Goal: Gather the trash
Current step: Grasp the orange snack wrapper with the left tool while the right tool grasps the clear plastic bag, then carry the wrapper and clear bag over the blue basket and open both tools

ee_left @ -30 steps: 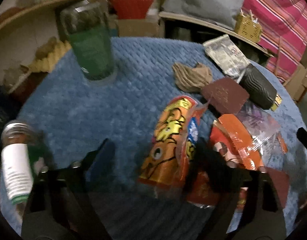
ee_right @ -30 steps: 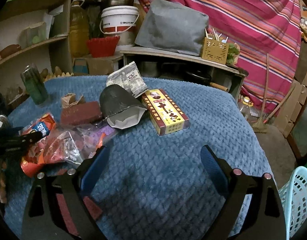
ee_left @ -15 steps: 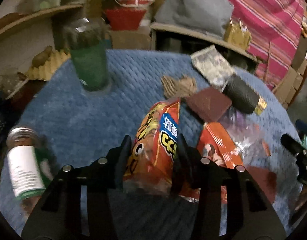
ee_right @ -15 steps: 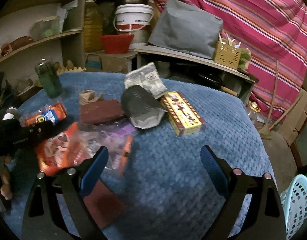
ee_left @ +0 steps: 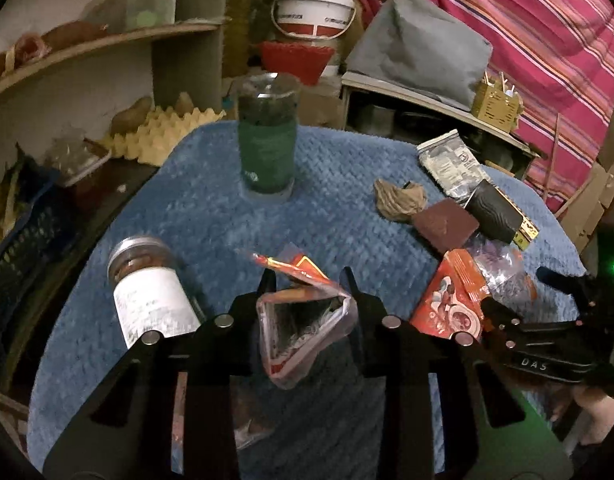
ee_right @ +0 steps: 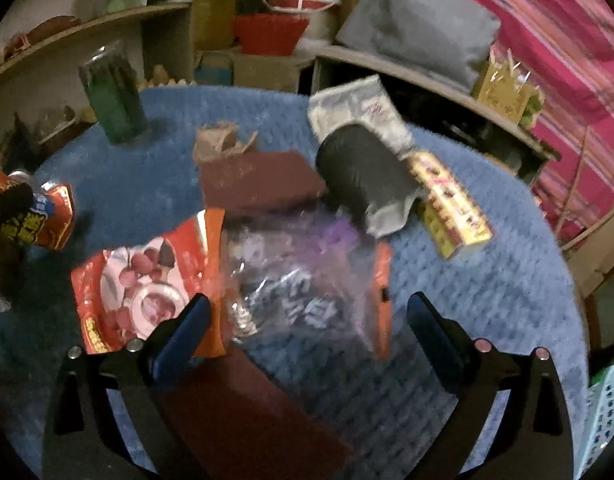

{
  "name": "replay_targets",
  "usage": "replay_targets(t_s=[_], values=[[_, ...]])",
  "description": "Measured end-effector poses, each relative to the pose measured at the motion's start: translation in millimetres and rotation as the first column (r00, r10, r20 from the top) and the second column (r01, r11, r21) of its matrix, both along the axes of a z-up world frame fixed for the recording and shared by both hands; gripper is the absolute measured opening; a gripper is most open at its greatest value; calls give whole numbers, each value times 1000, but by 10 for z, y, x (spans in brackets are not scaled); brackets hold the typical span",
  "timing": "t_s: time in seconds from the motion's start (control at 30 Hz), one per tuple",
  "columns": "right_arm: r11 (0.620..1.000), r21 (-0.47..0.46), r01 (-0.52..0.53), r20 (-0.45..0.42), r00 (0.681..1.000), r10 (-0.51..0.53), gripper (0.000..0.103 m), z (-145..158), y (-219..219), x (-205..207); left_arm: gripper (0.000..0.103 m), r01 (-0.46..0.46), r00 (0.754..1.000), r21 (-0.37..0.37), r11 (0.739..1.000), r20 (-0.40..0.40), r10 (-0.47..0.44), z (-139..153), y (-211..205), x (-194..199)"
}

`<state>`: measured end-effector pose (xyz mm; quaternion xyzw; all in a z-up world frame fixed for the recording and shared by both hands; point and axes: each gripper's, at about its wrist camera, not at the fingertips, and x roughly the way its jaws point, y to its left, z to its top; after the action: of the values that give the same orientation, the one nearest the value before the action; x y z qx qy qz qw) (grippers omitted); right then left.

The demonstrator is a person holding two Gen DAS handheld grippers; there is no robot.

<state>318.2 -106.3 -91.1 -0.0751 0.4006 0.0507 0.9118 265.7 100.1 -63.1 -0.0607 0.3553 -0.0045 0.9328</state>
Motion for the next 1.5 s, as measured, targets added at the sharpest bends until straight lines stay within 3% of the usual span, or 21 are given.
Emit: replay_targets(t_s=[0.07, 0.23, 0.47, 0.77, 1.07, 1.23, 1.5], values=[[1000, 29, 0, 1, 1000, 0, 95, 14, -55, -13, 31, 1, 1000, -2, 1000, 4, -1, -6, -3, -27], [993, 107, -54, -17, 998, 56, 54, 33, -129, -67, 30, 3, 1000, -4, 1000, 26, -3, 55, -62, -84], [989, 141, -54, 32, 998, 50, 27, 133, -387, -214, 29, 20, 997, 25, 999, 76, -22, 275, -249, -169], [986, 167, -3, 99, 995, -14, 25, 376, -944, -523, 29, 71, 988, 43, 997, 136, -76, 642, -624, -352], [978, 168, 122, 172, 973, -151, 25, 684, -1838, -1056, 29, 210, 959, 69, 975, 182, -219, 937, -1460, -553], [960, 167, 222, 189, 949, -253, 25, 757, -2399, -1398, 29, 319, 926, 83, 944, 184, -329, 984, -2115, -669], [898, 156, 410, 201, 877, -436, 25, 762, -3423, -2071, 29, 496, 845, 84, 864, 181, -503, 909, -3237, -933]])
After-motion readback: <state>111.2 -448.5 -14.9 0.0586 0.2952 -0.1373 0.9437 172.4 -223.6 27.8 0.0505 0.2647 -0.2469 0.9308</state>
